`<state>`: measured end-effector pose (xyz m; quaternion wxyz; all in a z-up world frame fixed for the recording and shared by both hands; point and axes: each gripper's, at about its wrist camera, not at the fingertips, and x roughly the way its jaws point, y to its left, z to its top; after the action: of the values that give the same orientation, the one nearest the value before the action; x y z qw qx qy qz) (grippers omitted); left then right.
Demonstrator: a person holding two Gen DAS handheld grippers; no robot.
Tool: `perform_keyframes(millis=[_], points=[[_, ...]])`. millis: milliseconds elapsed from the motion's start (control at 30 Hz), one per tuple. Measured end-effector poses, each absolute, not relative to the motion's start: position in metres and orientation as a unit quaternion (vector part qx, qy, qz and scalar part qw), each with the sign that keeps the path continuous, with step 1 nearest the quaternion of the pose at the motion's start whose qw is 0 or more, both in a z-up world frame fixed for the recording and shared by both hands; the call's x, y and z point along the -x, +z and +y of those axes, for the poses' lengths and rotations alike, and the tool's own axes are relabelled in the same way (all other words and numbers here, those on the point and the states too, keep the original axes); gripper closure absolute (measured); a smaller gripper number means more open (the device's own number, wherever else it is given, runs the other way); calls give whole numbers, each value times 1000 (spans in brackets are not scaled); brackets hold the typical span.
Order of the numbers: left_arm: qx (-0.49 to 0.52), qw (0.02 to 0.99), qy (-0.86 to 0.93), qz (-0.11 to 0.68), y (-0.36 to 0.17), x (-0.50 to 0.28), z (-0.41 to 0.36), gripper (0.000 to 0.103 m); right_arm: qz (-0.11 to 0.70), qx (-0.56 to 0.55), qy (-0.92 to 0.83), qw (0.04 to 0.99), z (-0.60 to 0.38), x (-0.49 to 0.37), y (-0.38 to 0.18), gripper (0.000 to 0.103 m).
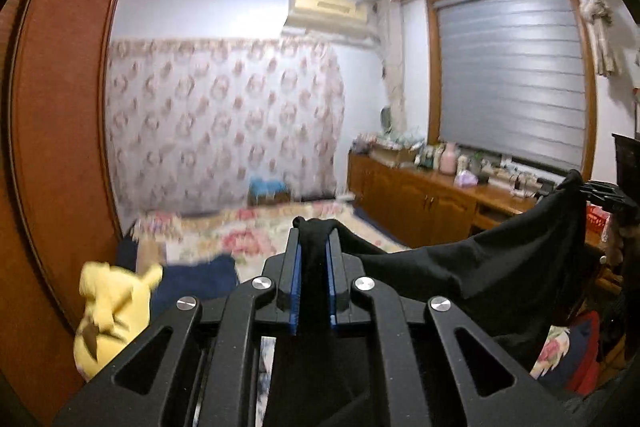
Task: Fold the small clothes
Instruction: 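Lift the black shirt by its hem with both tools, raising it high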
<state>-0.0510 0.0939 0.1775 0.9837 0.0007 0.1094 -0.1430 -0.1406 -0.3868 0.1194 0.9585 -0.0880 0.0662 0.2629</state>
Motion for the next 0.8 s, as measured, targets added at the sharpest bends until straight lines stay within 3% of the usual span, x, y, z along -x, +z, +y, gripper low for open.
perform_keyframes(millis=[400,633,800], points=[[-19,995,-99,13,253,80,107,92,-18,87,232,969,-407,171,183,90],[-17,995,-95,0,263,75,107,92,-37,100,204,973,-403,184,183,90],[-35,995,-91,14,250,43,101,92,-8,93,203,975,-386,151,159,90]])
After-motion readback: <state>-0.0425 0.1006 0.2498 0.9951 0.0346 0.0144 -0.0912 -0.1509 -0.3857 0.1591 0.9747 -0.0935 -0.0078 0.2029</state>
